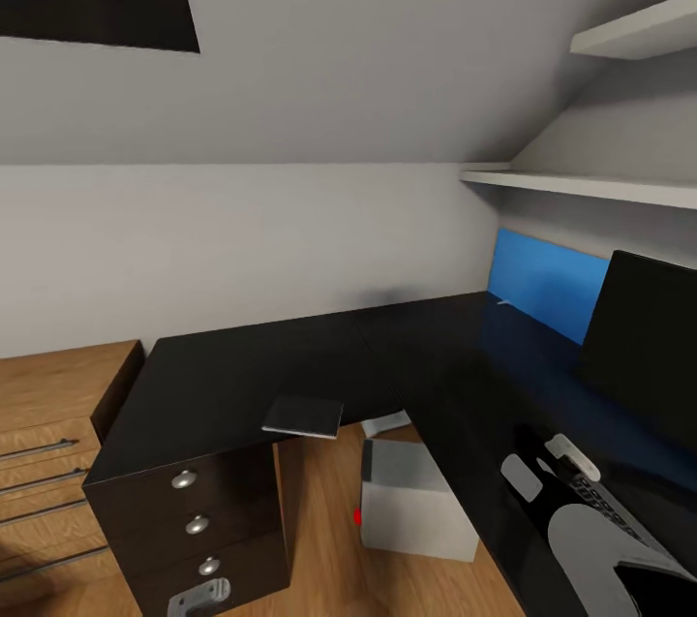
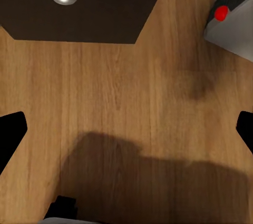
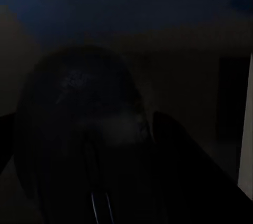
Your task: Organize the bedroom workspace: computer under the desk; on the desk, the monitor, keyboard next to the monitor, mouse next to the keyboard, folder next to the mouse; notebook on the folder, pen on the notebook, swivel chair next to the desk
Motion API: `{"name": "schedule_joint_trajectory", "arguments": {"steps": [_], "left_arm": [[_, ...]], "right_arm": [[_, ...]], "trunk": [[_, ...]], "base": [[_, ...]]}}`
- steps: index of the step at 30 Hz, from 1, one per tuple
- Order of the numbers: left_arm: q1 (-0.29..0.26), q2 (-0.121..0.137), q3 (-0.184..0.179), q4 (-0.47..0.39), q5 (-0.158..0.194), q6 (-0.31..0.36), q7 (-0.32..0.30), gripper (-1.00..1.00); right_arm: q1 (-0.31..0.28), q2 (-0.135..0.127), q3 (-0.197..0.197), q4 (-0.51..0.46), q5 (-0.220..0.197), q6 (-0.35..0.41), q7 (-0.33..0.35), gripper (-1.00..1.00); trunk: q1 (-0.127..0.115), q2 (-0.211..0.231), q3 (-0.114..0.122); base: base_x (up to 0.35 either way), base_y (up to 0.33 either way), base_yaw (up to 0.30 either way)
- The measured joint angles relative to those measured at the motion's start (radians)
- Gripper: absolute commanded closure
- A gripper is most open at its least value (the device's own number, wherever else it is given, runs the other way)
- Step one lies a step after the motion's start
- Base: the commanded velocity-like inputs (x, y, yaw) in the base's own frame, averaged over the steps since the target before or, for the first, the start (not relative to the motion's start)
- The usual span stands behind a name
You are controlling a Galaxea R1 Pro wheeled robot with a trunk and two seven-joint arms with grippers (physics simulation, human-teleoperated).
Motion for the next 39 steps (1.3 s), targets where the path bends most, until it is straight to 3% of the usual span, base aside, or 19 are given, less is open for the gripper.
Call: {"name": "schedule_joint_trajectory", "arguments": {"steps": [7,39], "left_arm": [[0.000,0.002,0.000,0.000,-0.001,-0.001,0.002,-1.00],[0.000,0.001,0.000,0.000,-0.002,-0.002,0.003,-1.00]], "right_arm": [[0.000,0.000,0.000,0.000,0.000,0.000,0.000,1.00],[0.000,-0.003,0.000,0.000,0.000,0.000,0.001,1.00]], "trunk": [[0.019,-0.035,-0.016],[0.019,-0.035,-0.016]], "base": [[0.000,0.000,0.000],[0.000,0.000,0.000]]}}
